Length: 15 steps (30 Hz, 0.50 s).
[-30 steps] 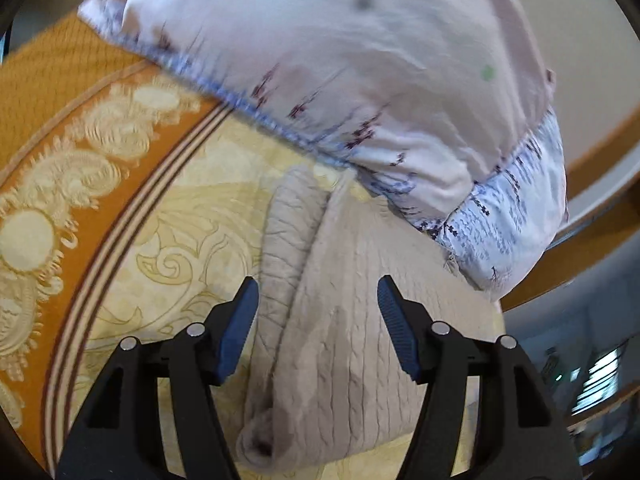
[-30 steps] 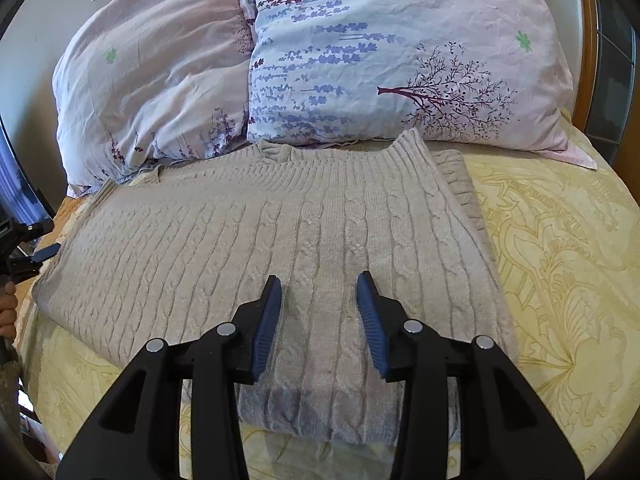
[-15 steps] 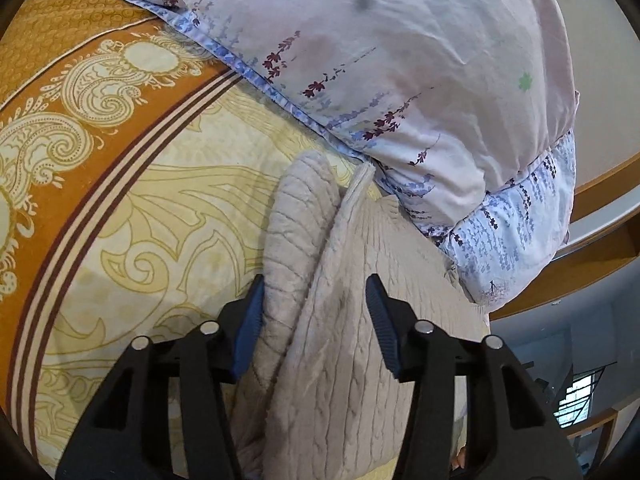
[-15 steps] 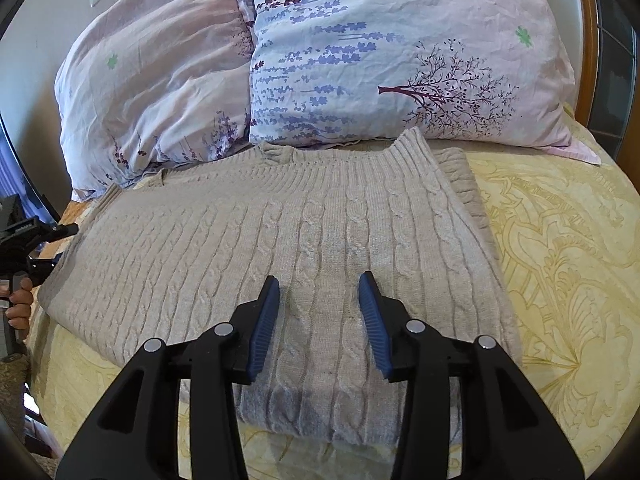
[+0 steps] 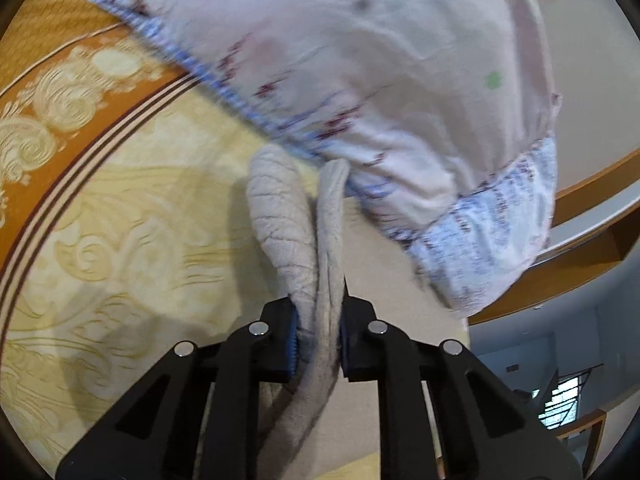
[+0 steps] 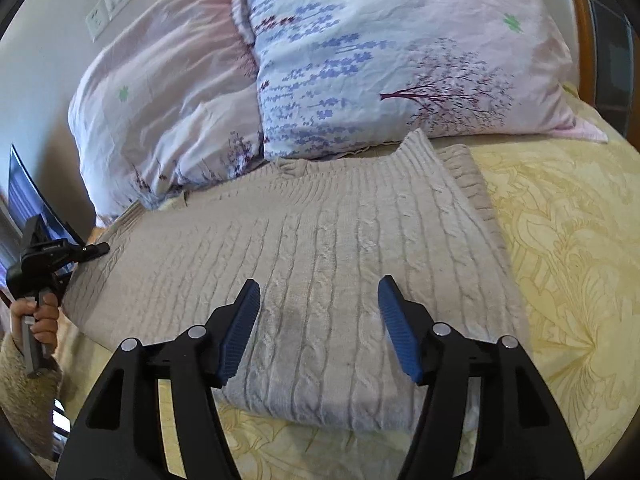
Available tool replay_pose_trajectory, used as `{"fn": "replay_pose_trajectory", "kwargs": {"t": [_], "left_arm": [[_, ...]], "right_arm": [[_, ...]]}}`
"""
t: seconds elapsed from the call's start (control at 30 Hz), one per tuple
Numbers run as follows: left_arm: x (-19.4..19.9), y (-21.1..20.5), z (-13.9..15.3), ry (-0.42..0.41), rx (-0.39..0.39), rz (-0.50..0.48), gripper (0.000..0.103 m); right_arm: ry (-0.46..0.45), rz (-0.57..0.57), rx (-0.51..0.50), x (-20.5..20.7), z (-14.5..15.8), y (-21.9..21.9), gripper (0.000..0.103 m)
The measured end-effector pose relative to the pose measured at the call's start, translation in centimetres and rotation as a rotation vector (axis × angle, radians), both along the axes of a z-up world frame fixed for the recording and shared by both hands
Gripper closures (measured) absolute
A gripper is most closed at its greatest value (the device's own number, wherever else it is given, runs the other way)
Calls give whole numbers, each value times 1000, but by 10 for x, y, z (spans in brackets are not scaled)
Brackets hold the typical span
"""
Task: Fold small clothes
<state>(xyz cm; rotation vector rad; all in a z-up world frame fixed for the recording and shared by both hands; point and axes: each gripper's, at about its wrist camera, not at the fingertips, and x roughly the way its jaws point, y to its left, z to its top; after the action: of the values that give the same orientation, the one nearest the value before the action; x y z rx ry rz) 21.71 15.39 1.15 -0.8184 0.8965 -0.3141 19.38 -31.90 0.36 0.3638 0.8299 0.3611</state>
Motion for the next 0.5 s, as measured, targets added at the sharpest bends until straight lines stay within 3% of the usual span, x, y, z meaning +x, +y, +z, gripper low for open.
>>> {"fn": "replay_pose_trajectory", "kwargs": {"t": [0.3,0.5], "left_arm": [[17,-79,59,-117,-128,-97,90],[29,-152,71,-143,-154,-199,90]], "right_arm": [[-41,-60,65,-14,9,-36,33],[-56,-82,94,-18,12,-53,33]]}}
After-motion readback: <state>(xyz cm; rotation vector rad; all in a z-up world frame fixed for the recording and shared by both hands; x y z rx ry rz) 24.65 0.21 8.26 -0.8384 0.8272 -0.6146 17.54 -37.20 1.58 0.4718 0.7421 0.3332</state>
